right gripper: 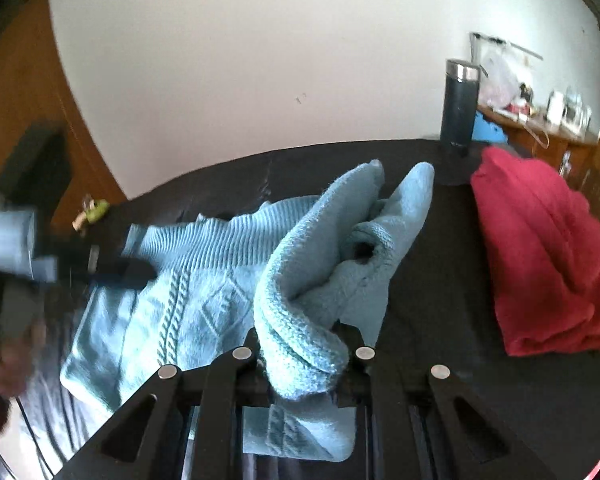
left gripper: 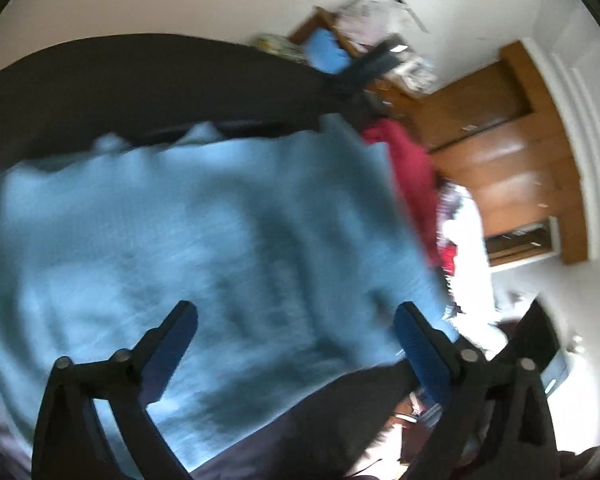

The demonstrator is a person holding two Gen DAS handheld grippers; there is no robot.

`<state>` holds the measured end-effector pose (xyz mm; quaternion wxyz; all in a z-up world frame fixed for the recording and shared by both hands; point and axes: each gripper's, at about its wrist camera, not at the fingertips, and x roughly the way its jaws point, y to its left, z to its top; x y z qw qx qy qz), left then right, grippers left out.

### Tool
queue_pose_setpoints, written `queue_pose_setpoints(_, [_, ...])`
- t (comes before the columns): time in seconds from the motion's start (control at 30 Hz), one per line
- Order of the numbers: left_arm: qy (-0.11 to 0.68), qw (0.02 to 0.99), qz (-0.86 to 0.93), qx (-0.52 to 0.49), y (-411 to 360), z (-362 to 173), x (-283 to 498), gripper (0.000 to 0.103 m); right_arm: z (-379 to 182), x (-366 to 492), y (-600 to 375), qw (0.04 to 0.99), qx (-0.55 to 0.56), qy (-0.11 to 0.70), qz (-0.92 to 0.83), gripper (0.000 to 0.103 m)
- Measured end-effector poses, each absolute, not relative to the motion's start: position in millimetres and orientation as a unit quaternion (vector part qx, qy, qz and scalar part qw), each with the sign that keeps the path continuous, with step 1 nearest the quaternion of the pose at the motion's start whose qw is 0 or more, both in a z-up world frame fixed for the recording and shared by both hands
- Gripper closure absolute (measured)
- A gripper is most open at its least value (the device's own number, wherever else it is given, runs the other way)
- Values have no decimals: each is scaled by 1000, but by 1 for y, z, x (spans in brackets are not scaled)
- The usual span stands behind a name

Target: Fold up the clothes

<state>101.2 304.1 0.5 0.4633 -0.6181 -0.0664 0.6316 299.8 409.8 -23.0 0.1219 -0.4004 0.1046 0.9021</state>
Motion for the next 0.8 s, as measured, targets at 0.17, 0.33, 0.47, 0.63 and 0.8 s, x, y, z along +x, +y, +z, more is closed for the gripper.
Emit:
queue_pose_setpoints(0.17, [-43, 502, 593, -628, 357, 7, 100, 1, -31, 287, 379, 126, -402, 57, 905, 84])
queue_pose_setpoints(0.33, [-15, 513, 573, -639, 386, 6, 107, 1, -38, 282, 352, 111, -400, 16, 910, 84])
queue_pose_setpoints(0.47, [23, 481, 584, -654, 397, -2, 107, 1, -42, 282, 342, 96, -399, -1, 912, 84])
queue_pose_setpoints(0.63, [12, 442, 589, -677, 388, -21, 97, 44, -46, 283, 337, 78, -399, -14, 913, 84])
queue_pose_setpoints(0.8, [-21, 442, 596, -671, 364, -16, 83, 74, -42, 280, 334, 62, -391, -15, 918, 84])
